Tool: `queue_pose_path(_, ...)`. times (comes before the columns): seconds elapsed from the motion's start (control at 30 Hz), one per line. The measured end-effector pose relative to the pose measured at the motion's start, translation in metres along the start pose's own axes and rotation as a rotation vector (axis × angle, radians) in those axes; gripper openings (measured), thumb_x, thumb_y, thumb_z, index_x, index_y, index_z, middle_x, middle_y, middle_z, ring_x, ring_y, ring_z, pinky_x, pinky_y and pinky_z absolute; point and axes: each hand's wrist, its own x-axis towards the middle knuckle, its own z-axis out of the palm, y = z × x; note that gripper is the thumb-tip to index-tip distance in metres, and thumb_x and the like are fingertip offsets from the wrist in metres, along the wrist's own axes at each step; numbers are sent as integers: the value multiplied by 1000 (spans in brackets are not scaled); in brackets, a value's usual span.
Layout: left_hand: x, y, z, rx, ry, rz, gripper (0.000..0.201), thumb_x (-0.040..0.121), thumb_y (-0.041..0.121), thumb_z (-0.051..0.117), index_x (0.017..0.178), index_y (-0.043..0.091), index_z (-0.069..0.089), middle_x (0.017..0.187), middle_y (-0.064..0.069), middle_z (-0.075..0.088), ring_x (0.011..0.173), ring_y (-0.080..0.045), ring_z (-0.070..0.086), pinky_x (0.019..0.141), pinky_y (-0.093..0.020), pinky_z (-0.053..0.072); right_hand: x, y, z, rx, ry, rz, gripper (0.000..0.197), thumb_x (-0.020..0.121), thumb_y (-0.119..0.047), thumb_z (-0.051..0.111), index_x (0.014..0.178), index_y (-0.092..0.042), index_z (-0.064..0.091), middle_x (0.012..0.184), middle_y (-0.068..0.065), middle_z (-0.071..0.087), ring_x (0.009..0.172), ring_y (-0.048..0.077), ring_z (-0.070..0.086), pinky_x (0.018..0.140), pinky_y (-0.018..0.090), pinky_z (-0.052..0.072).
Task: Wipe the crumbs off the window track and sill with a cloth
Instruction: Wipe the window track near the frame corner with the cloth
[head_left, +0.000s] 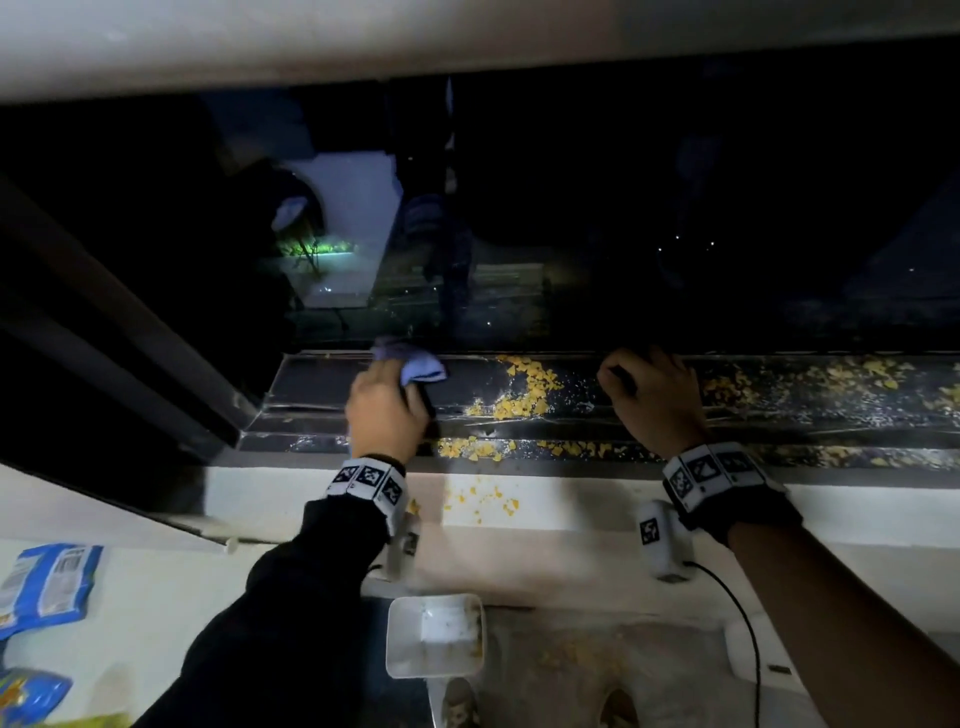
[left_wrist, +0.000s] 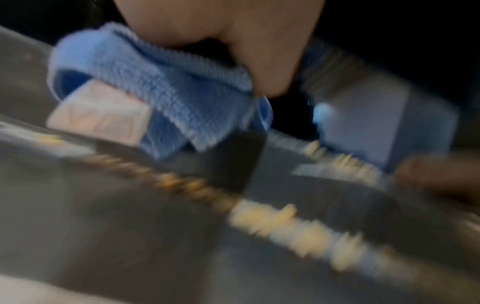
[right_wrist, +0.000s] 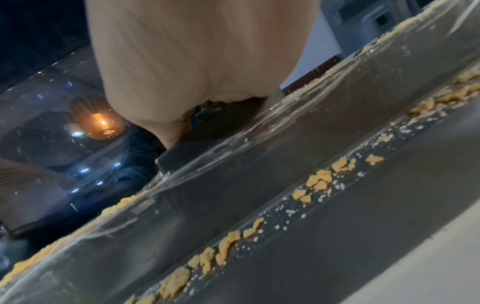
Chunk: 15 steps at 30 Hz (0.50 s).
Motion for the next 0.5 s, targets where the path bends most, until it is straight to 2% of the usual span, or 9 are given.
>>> queue_pose_path(0.07, 3, 8, -7, -115, -11, 11, 20, 79, 0, 55, 95, 6, 66, 94, -18, 66, 87, -34, 61, 75, -34, 45, 0, 1, -1, 6, -4, -2, 24, 85, -46, 45, 90, -32, 62, 102, 5, 61, 97, 34, 53, 82, 41, 41)
queue_pose_path(0.1, 8, 5, -14, -130, 38, -14, 18, 80, 0, 55, 94, 3, 67, 93, -20, 65, 87, -36, 61, 76, -34, 44, 0, 1, -2, 9, -2, -3, 25, 84, -47, 44, 90, -32, 62, 103, 5, 61, 98, 34, 54, 83, 42, 42)
queue_pose_path(0.17, 20, -15, -34, -41, 154, -102, 13, 80, 2, 55, 90, -2, 63, 92, -27, 60, 88, -41, 57, 77, -40, 41, 0, 1, -2, 13, 10, -3, 29, 84, -50, 40, 89, -31, 62, 102, 5, 62, 97, 34, 54, 82, 41, 41)
queue_pose_path(0.23, 32, -41, -54, 172, 182, -180, 15, 79, 9, 59, 87, -3, 59, 91, -28, 58, 88, -43, 55, 77, -45, 39, 0, 1, -1, 3, 15, -7, 33, 84, -51, 38, 89, -31, 63, 102, 6, 62, 96, 35, 55, 81, 41, 41)
queue_pose_path(0.33, 41, -66, -59, 435, 30, -169, 20, 77, 19, 64, 82, 0, 61, 82, -26, 60, 84, -41, 55, 76, -46, 39, 0, 1, 0, -5, 3, 0, 33, 84, -50, 38, 91, -30, 63, 102, 7, 62, 98, 35, 55, 82, 41, 39)
queue_pose_path(0.43, 37, -74, -39, 474, -105, -44, 28, 78, 25, 61, 85, -2, 60, 84, -28, 59, 81, -41, 55, 73, -45, 42, -1, 1, -1, -8, 0, 11, 33, 83, -50, 38, 90, -31, 63, 102, 7, 62, 98, 35, 55, 82, 41, 39)
queue_pose_path(0.5, 34, -74, -28, 493, -140, 1, 32, 78, 25, 61, 89, -5, 59, 88, -27, 59, 86, -40, 54, 79, -45, 38, -2, 1, -1, -8, 5, 4, 31, 83, -50, 39, 89, -31, 63, 100, 6, 62, 95, 35, 55, 80, 40, 39)
